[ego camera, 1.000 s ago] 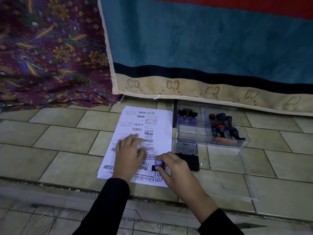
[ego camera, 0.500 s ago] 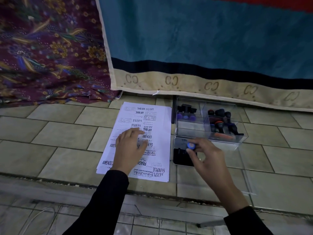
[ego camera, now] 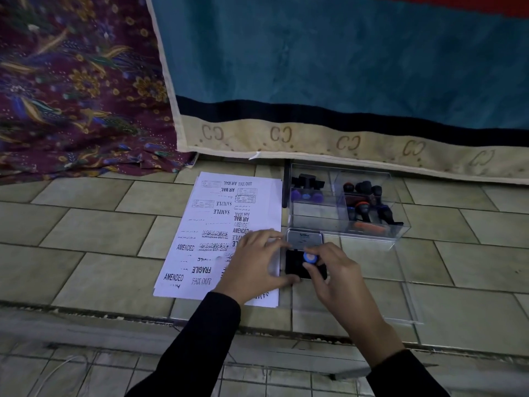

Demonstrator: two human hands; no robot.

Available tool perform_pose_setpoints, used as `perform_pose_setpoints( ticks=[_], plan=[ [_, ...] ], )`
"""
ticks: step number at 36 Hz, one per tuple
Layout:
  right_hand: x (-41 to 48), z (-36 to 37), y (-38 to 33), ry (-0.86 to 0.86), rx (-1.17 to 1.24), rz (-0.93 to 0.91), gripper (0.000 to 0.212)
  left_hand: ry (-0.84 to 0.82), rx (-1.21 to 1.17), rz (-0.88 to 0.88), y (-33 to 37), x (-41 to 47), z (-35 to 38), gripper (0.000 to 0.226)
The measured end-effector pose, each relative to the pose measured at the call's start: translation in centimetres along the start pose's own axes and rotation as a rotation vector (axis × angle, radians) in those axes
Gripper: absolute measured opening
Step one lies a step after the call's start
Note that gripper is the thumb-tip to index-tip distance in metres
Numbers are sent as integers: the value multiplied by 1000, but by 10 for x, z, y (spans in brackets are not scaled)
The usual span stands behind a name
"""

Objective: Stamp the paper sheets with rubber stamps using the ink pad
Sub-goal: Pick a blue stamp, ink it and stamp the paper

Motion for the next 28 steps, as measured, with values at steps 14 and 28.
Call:
perform_pose_setpoints(
  ticks=[14, 28],
  plan=[
    [9, -5, 5, 18, 81, 90, 16, 76, -205, -95, -14, -4, -25, 49],
    [30, 42, -45, -108, 180, -10, 17, 307, 82, -333, -75, -8, -49, 24]
  ],
)
Point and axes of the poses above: each hand's wrist, its own x-axis towards the middle knuckle, its own z-axis out of the palm, y = z × x, the point moved 7 cm from there along x, towards the middle knuckle, and after that the axes turned 10 degrees about -z, right-handed, at the moved point
